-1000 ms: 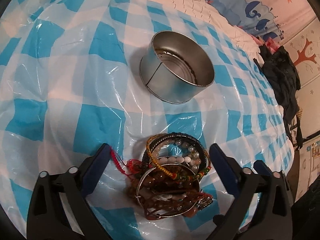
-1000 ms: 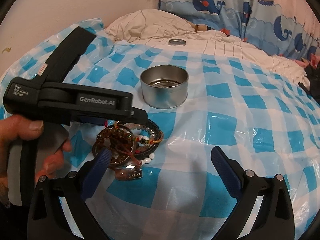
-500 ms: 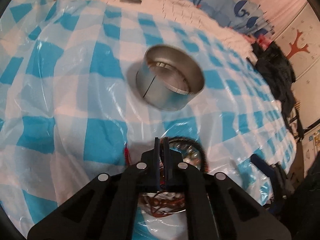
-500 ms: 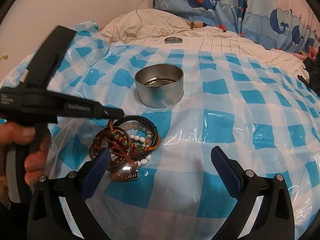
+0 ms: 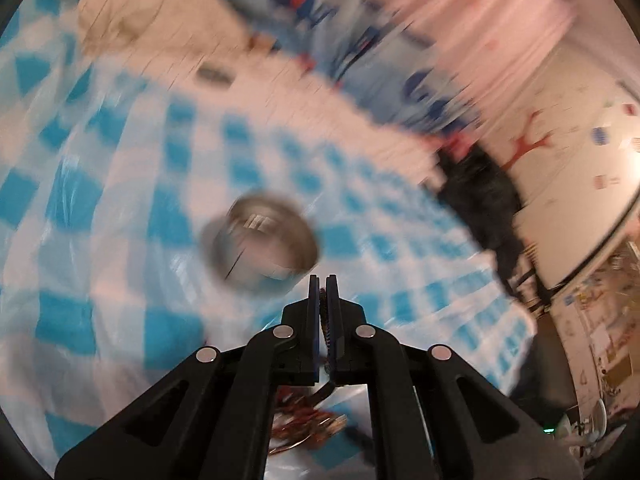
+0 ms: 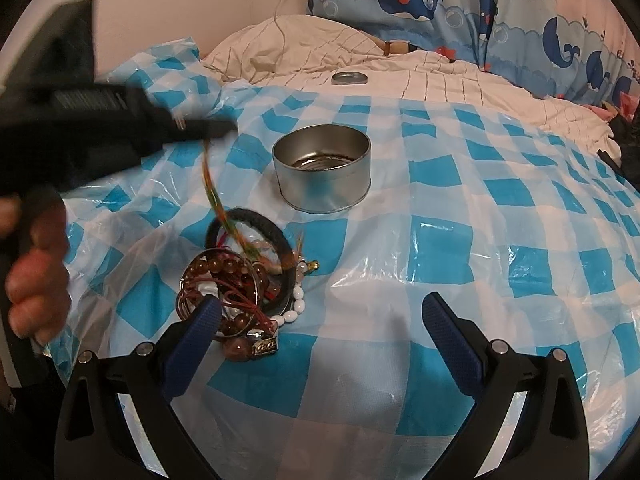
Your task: Organize jewelry
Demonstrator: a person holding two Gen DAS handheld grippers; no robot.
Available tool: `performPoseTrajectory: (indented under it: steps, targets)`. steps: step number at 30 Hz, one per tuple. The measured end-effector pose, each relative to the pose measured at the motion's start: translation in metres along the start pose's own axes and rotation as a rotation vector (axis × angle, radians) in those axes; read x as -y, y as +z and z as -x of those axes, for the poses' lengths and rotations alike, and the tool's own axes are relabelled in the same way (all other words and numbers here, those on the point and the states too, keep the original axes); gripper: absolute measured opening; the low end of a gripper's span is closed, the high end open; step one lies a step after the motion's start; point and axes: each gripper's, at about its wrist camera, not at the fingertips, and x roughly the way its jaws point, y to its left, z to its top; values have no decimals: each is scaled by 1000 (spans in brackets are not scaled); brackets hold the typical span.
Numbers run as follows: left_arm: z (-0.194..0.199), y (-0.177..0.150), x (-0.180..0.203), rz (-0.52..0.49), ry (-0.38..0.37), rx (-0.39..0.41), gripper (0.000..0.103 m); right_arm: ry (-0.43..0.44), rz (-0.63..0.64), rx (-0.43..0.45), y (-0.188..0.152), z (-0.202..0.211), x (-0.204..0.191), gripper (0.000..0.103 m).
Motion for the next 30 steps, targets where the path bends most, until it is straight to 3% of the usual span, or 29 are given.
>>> performPoseTrajectory:
  steps: [2, 5, 14, 17, 23, 25, 26, 27, 30]
  targets:
    - [13, 5, 6, -21, -11, 53, 2, 9, 4, 4, 0, 1, -2, 97]
    - [18, 11, 2, 1, -1, 66, 2, 24, 20, -4, 0, -1, -6, 97]
    - [24, 8, -14, 41, 47, 49, 2, 114, 80, -14, -4, -3, -21, 96]
    - [23, 8, -17, 47, 51, 43, 2, 122, 64, -31, -4, -9, -18, 90]
    - [24, 8, -19, 47, 55, 41, 3, 154, 33, -99, -7, -23, -13, 47]
    - [24, 8, -20, 47, 59, 40, 3, 184, 31, -112, -9, -25, -15, 20]
    - [24, 9, -21, 47, 61, 40, 3, 195, 35, -109, -9, -23, -16, 13]
    - [24, 9, -22, 49, 62, 40, 3, 195, 42, -103, -9, -21, -17, 7]
    - [25, 9, -23, 50, 68, 38, 3, 231, 30, -84, -8, -15, -16, 6]
